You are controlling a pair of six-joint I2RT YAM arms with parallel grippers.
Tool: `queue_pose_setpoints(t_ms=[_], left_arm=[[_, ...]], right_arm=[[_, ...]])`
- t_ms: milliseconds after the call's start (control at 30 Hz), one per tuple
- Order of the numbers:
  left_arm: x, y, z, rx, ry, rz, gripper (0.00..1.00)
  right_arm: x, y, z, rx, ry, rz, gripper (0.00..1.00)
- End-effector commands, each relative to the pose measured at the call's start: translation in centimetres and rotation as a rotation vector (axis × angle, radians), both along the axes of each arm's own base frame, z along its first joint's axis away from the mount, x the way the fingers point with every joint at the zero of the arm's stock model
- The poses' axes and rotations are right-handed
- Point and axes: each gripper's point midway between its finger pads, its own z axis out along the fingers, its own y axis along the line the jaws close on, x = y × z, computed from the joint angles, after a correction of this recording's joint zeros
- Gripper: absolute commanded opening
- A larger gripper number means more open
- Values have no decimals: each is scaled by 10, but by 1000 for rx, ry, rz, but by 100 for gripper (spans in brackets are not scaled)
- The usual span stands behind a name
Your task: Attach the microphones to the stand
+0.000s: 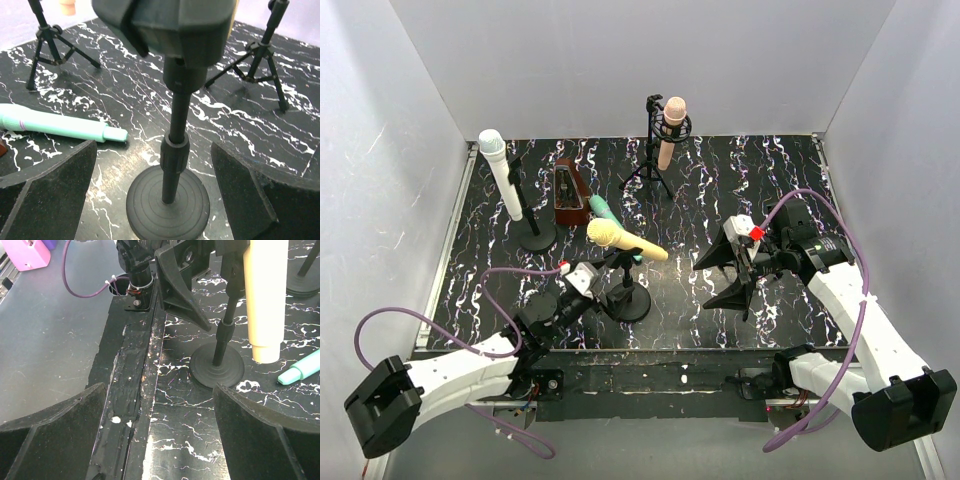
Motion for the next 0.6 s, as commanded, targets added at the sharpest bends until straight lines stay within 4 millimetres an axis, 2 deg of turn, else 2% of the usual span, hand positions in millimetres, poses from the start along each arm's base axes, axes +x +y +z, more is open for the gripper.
queue_pose_setpoints(t_ms=[0,133,233,400,467,533,567], left_arm=[[11,0,36,-94,-94,47,98],[14,-3,44,-138,-110,47,98],[18,-9,42,-130,-105,44,98],[22,-18,48,-166,-100,31,93],[24,-22,49,-161,-96,22,82],[25,-24,48,-163,-92,18,55],[25,-24,47,-165,-89,20,47]], right_arm=[[-2,1,6,33,-13,14,94],[-2,1,5,31,-7,14,94],[-2,1,6,34,-8,16,94],[-1,1,6,33,-8,15,94],[-2,1,6,33,-10,15,94],[-1,0,6,33,-10,12,94],[-1,0,6,33,-9,12,94]])
